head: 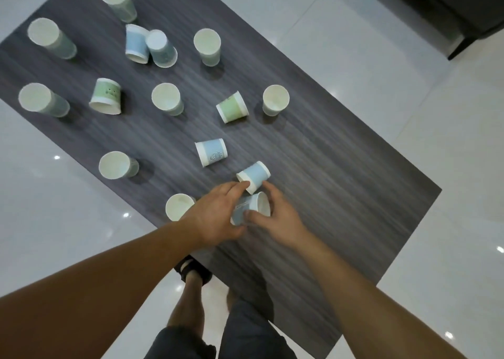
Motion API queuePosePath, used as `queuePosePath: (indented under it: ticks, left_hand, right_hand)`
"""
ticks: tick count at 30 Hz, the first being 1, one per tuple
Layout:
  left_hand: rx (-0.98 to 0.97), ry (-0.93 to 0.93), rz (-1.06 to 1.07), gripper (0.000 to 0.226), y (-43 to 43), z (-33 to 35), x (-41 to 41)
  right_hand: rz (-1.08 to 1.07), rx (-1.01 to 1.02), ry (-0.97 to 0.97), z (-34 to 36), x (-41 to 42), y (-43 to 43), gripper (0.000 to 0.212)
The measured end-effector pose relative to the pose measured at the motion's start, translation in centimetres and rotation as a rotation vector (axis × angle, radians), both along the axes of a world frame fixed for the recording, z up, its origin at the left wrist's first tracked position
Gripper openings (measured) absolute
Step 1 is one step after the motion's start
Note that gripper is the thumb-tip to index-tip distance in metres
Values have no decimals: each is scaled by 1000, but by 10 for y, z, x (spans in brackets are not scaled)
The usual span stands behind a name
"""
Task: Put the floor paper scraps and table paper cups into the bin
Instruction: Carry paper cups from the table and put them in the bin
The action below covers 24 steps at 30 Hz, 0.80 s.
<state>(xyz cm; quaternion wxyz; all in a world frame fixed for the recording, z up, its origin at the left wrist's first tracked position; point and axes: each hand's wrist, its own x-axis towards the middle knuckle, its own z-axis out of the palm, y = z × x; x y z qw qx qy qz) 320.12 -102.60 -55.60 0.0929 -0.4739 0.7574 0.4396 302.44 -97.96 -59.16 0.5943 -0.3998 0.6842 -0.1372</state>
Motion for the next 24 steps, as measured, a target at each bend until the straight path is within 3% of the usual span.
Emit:
queuePosePath:
  ticks: [3, 7, 8, 11, 14, 17, 21, 24]
  left_hand:
    - [19, 17, 9, 82, -3, 1, 4]
    - [20, 3, 126, 83, 0, -6, 21]
    - [15, -26, 163, 88, 1, -8, 28]
    - [7, -68, 278, 98, 6, -16, 48]
    - [-1, -81, 333, 96, 13, -25, 64]
    - [-44, -73, 368, 88, 20, -31, 73]
    - [-84, -26, 448, 78, 27, -31, 83]
    - [-94, -49, 477, 77, 28, -20, 91]
  right_hand:
    - [27, -7, -131, 9, 10, -5, 92]
    - [77, -2, -254, 6, 11, -18, 76]
    - [130, -73, -134, 1, 9, -25, 70]
    - [501, -386, 484, -23, 3, -52, 71]
    - [970, -408, 692, -51, 13, -71, 84]
    - [1253, -472, 830, -79, 25, -71, 70]
    - [1235, -415, 882, -85, 37, -58, 57]
    - [969, -307, 681, -65, 44, -47, 70]
